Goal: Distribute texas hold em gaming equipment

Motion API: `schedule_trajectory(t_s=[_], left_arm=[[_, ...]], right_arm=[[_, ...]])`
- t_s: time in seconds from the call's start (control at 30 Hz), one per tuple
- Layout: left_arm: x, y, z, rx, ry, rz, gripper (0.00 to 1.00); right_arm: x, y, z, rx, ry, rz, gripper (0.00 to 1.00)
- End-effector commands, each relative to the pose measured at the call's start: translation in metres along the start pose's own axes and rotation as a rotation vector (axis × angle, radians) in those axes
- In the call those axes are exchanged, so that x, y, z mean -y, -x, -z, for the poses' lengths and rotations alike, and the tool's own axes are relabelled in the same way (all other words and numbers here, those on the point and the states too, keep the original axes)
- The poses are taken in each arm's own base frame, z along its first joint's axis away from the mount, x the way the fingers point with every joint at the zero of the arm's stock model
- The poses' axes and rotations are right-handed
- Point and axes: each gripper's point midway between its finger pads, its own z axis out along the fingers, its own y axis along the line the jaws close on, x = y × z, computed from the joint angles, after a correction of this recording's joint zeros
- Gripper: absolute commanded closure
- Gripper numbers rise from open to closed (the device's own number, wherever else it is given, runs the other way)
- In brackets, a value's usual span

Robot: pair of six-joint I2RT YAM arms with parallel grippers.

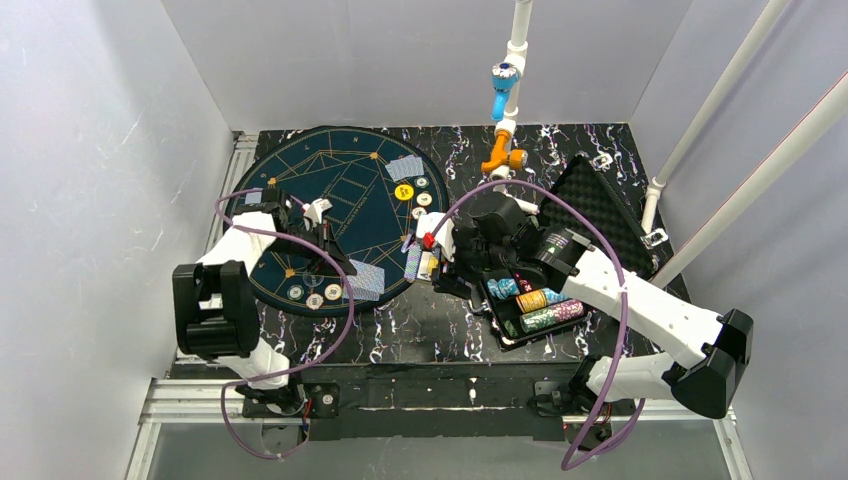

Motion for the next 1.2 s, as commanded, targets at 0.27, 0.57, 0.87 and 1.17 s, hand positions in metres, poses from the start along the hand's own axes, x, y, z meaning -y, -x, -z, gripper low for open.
schedule_trajectory(t_s=[0.27,0.57,0.87,1.17], left_arm=[[-0.042,0.018,-0.025,-0.025,0.126,0.011,1.00],[-0.070,0.024,-0.025,-0.027,0.262,0.002,0.94],[-0.068,0.032,-0.005,0.013,0.365,-0.047,0.62],[0.040,0.028,0.029,0.127,0.072,-0.222,0.40]], right_arm=[[0.008,0.024,0.005,0.072,-0.029,0.036,0.99],[0.008,0.023,0.004,0.067,-0.030,0.037,0.99],[0.008,0.022,0.004,0.069,-0.034,0.038,0.99],[0.012,0.022,0.004,0.078,-0.065,0.021,0.99]])
